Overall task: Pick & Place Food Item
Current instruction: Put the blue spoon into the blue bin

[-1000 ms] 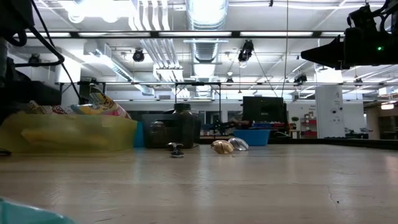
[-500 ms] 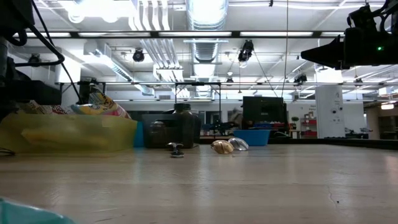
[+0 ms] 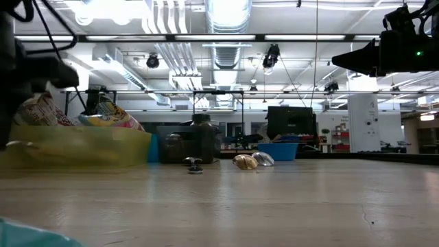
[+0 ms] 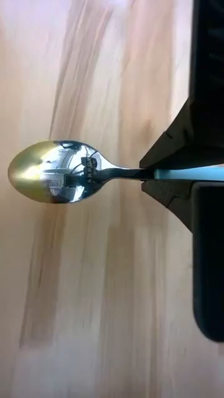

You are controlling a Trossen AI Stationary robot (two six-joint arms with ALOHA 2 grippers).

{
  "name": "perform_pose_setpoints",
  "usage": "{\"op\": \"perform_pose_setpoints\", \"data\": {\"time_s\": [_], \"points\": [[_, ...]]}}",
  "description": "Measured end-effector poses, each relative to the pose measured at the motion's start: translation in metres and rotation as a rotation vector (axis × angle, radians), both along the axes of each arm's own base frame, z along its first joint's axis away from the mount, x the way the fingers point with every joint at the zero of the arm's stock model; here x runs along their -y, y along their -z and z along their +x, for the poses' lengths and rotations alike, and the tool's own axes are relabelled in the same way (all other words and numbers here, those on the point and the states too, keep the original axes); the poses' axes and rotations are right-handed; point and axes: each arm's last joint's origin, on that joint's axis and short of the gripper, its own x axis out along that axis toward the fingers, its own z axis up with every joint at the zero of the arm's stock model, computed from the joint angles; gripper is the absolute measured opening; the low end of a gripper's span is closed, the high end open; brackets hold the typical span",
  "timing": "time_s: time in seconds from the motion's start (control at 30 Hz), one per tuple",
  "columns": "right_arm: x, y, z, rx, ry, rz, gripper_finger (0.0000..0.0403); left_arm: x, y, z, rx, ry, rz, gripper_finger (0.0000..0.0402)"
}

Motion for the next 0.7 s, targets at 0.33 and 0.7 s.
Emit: {"op": "perform_pose_setpoints", "data": {"time_s": [0.33, 0.7], "points": [[0.0, 0.0, 0.0, 0.0, 0.0, 0.0, 0.0157, 0.003, -0.047, 0.029, 0.32, 0.224, 0.418, 0.0006], [0.0, 0.0, 0.0, 0.0, 0.0, 0.0, 0.0157, 0.001, -0.095, 0.045, 0.376, 0.501, 0.97, 0.0006]]}}
